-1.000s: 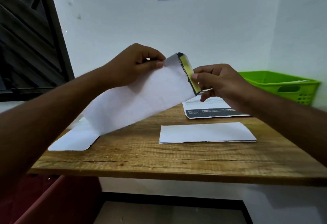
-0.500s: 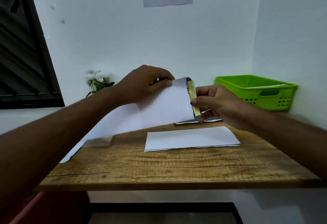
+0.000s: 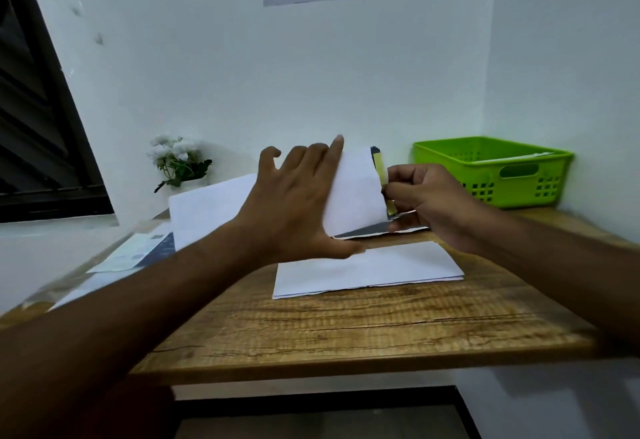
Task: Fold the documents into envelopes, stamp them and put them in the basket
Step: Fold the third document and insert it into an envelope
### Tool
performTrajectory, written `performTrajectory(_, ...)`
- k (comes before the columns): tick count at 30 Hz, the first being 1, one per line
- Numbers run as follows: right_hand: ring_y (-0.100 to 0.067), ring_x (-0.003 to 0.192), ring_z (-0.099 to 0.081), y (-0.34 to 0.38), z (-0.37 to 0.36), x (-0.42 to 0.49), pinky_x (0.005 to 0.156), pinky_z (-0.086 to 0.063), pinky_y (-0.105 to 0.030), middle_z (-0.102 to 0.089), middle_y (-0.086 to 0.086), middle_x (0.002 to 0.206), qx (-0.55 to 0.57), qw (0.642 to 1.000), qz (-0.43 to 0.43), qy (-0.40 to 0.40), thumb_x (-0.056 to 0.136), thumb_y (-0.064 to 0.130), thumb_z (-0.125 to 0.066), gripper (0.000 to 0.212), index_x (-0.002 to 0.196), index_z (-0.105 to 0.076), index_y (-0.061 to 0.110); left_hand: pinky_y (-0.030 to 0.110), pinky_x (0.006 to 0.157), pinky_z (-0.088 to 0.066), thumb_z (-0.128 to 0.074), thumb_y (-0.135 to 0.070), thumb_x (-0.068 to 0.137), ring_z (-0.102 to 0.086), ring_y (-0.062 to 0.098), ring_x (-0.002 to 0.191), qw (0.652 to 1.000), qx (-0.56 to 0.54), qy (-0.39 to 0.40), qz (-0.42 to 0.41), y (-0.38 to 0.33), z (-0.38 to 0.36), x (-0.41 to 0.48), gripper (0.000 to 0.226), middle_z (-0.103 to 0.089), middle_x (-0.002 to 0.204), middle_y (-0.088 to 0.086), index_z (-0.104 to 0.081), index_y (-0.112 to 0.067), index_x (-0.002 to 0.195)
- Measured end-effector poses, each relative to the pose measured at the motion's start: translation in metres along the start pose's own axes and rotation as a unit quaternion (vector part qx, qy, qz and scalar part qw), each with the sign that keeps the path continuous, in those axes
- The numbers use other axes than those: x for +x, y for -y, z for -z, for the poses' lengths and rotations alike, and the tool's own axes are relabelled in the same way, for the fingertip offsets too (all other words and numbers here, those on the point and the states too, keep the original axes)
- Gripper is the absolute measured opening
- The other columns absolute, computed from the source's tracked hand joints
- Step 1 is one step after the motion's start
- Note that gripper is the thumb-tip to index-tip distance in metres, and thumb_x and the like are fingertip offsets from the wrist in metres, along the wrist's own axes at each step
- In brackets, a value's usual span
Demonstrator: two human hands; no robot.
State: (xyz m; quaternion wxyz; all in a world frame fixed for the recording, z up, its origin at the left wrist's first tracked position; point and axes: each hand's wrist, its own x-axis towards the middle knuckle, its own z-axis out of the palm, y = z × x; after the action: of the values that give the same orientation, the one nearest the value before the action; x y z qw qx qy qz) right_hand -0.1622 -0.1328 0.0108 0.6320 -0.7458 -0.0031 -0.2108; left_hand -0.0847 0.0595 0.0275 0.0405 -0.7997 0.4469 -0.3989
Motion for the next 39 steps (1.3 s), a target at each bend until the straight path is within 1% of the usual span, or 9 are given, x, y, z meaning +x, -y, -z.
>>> performTrajectory(5,-0.011,0.058,-0.062,-0.001,0.001,-0.001,0.05,-0.053,-0.025,-0.069,0.0,0.072,0.0,1.0,0.006,0.016,0.091,0.006,-0.06,0.012,0.091,-0.071,0.011,0.054,0.105,-0.027,-0.054,-0.076,0.062,-0.045,0.027,0.123,1.0,0.026,0.013,0.009,0.001,-0.01,-0.002,0.118,-0.044,0.139,0.01,-0.017,-0.007,0.151)
performTrajectory(10,-0.015,0.063,-0.064,-0.003,0.002,0.001,0.05,-0.054,-0.026,-0.072,-0.003,0.082,0.001,0.999,0.0,0.035,0.089,0.014,-0.067,0.014,0.101,-0.07,0.008,0.054,0.103,-0.029,-0.057,-0.072,0.061,-0.049,0.029,0.116,0.999,0.045,0.012,-0.001,0.002,-0.011,-0.001,0.114,-0.049,0.131,0.012,-0.025,-0.005,0.148)
performTrajectory(20,-0.017,0.073,-0.064,-0.003,0.004,0.008,0.056,-0.056,-0.025,-0.072,-0.007,0.088,-0.032,0.999,-0.022,0.039,0.083,0.016,-0.073,0.019,0.101,-0.073,0.012,0.051,0.099,-0.033,-0.063,-0.07,0.06,-0.052,0.03,0.111,0.999,0.051,-0.005,-0.003,0.002,-0.002,-0.002,0.111,-0.052,0.127,0.012,-0.032,-0.006,0.145)
performTrajectory(24,-0.012,0.062,-0.061,-0.001,0.004,0.009,0.051,-0.053,-0.023,-0.068,-0.008,0.081,-0.05,0.998,-0.023,0.03,0.082,0.014,-0.074,0.007,0.088,-0.071,0.014,0.052,0.099,-0.035,-0.064,-0.071,0.059,-0.052,0.029,0.112,0.999,0.047,-0.006,0.007,0.002,-0.002,-0.005,0.113,-0.052,0.127,0.011,-0.031,-0.007,0.145)
performTrajectory(27,-0.011,0.058,-0.061,-0.001,0.004,0.009,0.05,-0.051,-0.021,-0.068,-0.01,0.083,-0.058,0.998,-0.023,0.027,0.082,0.014,-0.074,0.018,0.099,-0.071,0.007,0.052,0.097,-0.037,-0.061,-0.072,0.057,-0.052,0.029,0.109,0.999,0.042,0.006,0.029,0.006,-0.005,-0.012,0.116,-0.052,0.124,0.01,-0.028,-0.006,0.147)
performTrajectory(30,-0.012,0.059,-0.061,0.0,0.006,0.009,0.057,-0.055,-0.027,-0.068,-0.01,0.083,-0.071,0.997,-0.023,0.021,0.082,0.013,-0.075,0.024,0.103,-0.07,0.002,0.052,0.093,-0.039,-0.061,-0.072,0.054,-0.054,0.03,0.104,0.998,0.043,0.021,0.05,0.014,-0.01,-0.019,0.118,-0.054,0.119,0.01,-0.031,-0.004,0.146)
performTrajectory(34,-0.009,0.06,-0.064,0.001,0.003,0.008,0.055,-0.052,-0.022,-0.071,-0.003,0.081,-0.067,0.997,-0.036,0.032,0.083,0.016,-0.074,0.023,0.106,-0.072,0.011,0.049,0.089,-0.041,-0.067,-0.064,0.049,-0.056,0.031,0.098,0.997,0.057,0.009,0.041,0.016,-0.01,-0.023,0.115,-0.056,0.113,0.011,-0.037,-0.003,0.142)
performTrajectory(37,-0.008,0.063,-0.068,0.002,-0.005,0.008,0.054,-0.053,-0.021,-0.073,0.004,0.076,-0.043,0.997,-0.047,0.035,0.085,0.012,-0.072,0.011,0.095,-0.073,0.016,0.048,0.089,-0.041,-0.066,-0.063,0.049,-0.056,0.031,0.096,0.997,0.069,-0.01,0.03,0.015,-0.006,-0.024,0.11,-0.057,0.111,0.01,-0.042,-0.004,0.139)
performTrajectory(39,-0.006,0.057,-0.068,0.003,-0.01,0.009,0.048,-0.05,-0.018,-0.072,0.006,0.067,-0.036,0.998,-0.046,0.024,0.085,0.006,-0.07,0.009,0.09,-0.071,0.014,0.047,0.089,-0.04,-0.064,-0.062,0.051,-0.056,0.03,0.095,0.997,0.074,-0.016,0.024,0.015,-0.003,-0.025,0.107,-0.057,0.111,0.01,-0.042,-0.005,0.138)
